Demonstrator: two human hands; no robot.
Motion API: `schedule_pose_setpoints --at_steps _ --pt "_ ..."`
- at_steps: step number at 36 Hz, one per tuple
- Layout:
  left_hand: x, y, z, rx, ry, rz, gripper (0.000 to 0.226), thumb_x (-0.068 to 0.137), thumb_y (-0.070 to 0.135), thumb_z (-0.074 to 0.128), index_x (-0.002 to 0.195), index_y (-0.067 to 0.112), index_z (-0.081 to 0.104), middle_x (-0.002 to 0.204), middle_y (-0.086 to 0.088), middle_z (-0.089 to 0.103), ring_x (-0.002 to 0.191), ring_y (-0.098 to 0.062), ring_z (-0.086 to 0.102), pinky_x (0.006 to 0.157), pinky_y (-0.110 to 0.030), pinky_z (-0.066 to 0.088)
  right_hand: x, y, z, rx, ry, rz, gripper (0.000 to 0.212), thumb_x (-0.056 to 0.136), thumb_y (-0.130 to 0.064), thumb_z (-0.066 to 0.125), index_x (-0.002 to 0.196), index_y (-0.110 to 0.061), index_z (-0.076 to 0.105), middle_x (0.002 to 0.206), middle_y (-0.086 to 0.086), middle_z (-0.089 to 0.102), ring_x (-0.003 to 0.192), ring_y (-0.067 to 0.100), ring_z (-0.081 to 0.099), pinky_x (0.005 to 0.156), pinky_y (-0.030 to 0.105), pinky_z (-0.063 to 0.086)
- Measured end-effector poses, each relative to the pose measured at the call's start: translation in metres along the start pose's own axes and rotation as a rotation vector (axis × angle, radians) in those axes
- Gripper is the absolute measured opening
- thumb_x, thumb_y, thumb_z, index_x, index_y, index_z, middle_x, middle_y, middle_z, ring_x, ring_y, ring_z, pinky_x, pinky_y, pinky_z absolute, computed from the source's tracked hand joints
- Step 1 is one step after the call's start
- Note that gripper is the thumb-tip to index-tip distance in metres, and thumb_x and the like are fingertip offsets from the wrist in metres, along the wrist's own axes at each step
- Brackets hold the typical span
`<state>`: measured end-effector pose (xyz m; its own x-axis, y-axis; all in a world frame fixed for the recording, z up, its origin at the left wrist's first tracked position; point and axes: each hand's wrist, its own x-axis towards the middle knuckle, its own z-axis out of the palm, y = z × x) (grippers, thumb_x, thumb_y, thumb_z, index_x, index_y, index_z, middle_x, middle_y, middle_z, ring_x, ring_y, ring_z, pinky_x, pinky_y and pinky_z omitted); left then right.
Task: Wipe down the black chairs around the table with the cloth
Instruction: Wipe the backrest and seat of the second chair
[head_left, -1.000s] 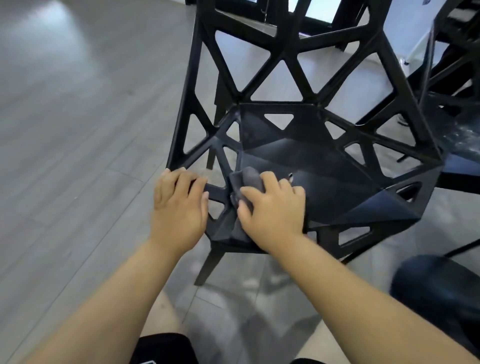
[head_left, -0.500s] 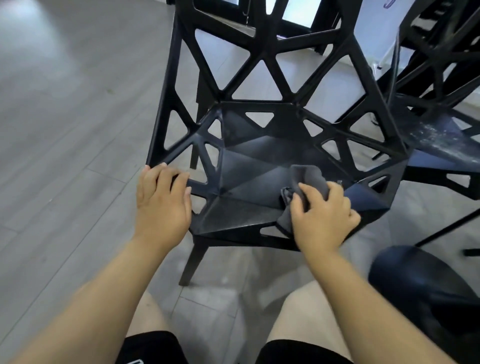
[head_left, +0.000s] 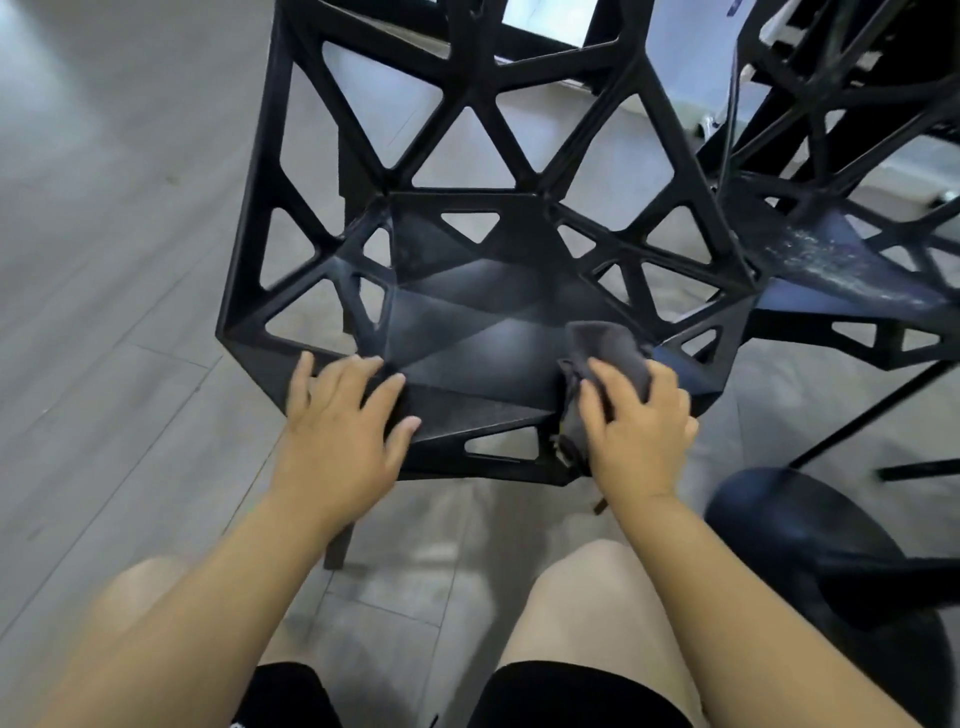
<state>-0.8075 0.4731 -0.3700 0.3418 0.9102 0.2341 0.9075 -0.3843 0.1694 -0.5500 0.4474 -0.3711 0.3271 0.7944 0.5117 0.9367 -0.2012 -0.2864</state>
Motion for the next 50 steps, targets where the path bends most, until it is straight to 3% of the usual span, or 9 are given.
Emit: schedule_pose_setpoints --at_steps 4,9,12,15,21,30,38,45,50 --pt "0.003 0.029 0.005 0.019 -0.196 0.134 0.082 0.079 0.065 0.037 0.132 0.004 0.052 0.135 -0.021 0.049 0.124 -0.043 0.043 0.106 -0.056 0.031 -0.013 -0.005 -0.001 0.029 -0.010 0.154 0.037 0.086 -0.045 0.048 0.108 -0.026 0.071 0.115 0.017 0.056 0.088 0.042 0.053 0.072 0.047 0.045" --pt "0.017 0.059 0.006 0.127 -0.329 0.150 0.100 0.081 0.067 0.048 0.151 0.014 0.001 0.158 -0.010 -0.001 0.143 -0.038 -0.002 0.110 -0.062 -0.001 -0.042 -0.006 -0.005 0.101 -0.051 -0.334 0.034 0.085 -0.041 0.058 0.117 -0.030 0.062 0.116 0.009 0.049 0.085 0.033 0.052 0.071 0.039 0.043" --pt "0.021 0.060 0.008 0.176 -0.355 0.198 0.102 0.072 0.062 0.062 0.149 0.010 0.019 0.154 -0.016 0.019 0.139 -0.045 0.016 0.106 -0.068 0.014 -0.025 0.016 -0.008 0.107 -0.077 -0.420 0.033 0.084 -0.038 0.060 0.116 -0.033 0.057 0.111 0.010 0.054 0.080 0.033 0.052 0.065 0.038 0.042" --pt "0.022 0.056 0.013 0.227 -0.336 0.236 0.101 0.050 0.053 0.080 0.131 0.001 0.050 0.133 -0.022 0.050 0.117 -0.052 0.047 0.089 -0.069 0.039 0.001 0.042 -0.006 0.089 -0.050 -0.224 0.029 0.084 -0.037 0.058 0.110 -0.028 0.066 0.106 0.017 0.058 0.081 0.039 0.055 0.066 0.044 0.047" --pt "0.018 0.065 0.008 0.328 -0.336 0.225 0.097 0.061 0.047 0.077 0.139 0.001 0.040 0.141 -0.021 0.042 0.123 -0.051 0.041 0.095 -0.064 0.037 0.023 0.059 -0.009 0.027 -0.051 0.287 0.031 0.089 -0.040 0.056 0.115 -0.027 0.064 0.117 0.010 0.047 0.105 0.033 0.047 0.088 0.045 0.043" --pt "-0.002 0.026 -0.010 0.300 -0.336 0.244 0.101 0.033 0.033 0.088 0.122 -0.003 0.056 0.124 -0.023 0.056 0.106 -0.050 0.055 0.080 -0.063 0.048 -0.010 0.020 -0.023 0.028 -0.156 -0.302 0.027 0.082 -0.039 0.060 0.102 -0.026 0.072 0.103 0.010 0.059 0.080 0.034 0.054 0.062 0.037 0.043" --pt "-0.006 0.030 -0.015 0.308 -0.353 0.233 0.094 0.041 0.024 0.084 0.125 -0.003 0.052 0.128 -0.022 0.052 0.108 -0.052 0.051 0.082 -0.064 0.046 0.040 0.029 -0.024 -0.096 -0.288 0.074 0.030 0.092 -0.042 0.051 0.115 -0.029 0.065 0.123 0.010 0.049 0.111 0.036 0.046 0.090 0.046 0.041" --pt "-0.029 0.026 -0.021 0.295 -0.334 0.258 0.091 0.039 0.013 0.081 0.123 -0.007 0.052 0.125 -0.026 0.053 0.104 -0.054 0.052 0.081 -0.061 0.047 -0.012 0.021 -0.036 -0.028 -0.213 -0.084 0.028 0.083 -0.038 0.057 0.103 -0.024 0.070 0.105 0.009 0.056 0.088 0.034 0.054 0.072 0.043 0.044" --pt "-0.035 0.015 -0.038 0.223 -0.344 0.369 0.085 0.046 0.043 0.076 0.117 -0.002 0.063 0.118 -0.020 0.062 0.097 -0.046 0.062 0.075 -0.050 0.055 -0.010 0.025 -0.046 -0.009 -0.266 -0.224 0.026 0.084 -0.037 0.059 0.102 -0.023 0.071 0.097 0.012 0.055 0.079 0.036 0.055 0.068 0.044 0.048"
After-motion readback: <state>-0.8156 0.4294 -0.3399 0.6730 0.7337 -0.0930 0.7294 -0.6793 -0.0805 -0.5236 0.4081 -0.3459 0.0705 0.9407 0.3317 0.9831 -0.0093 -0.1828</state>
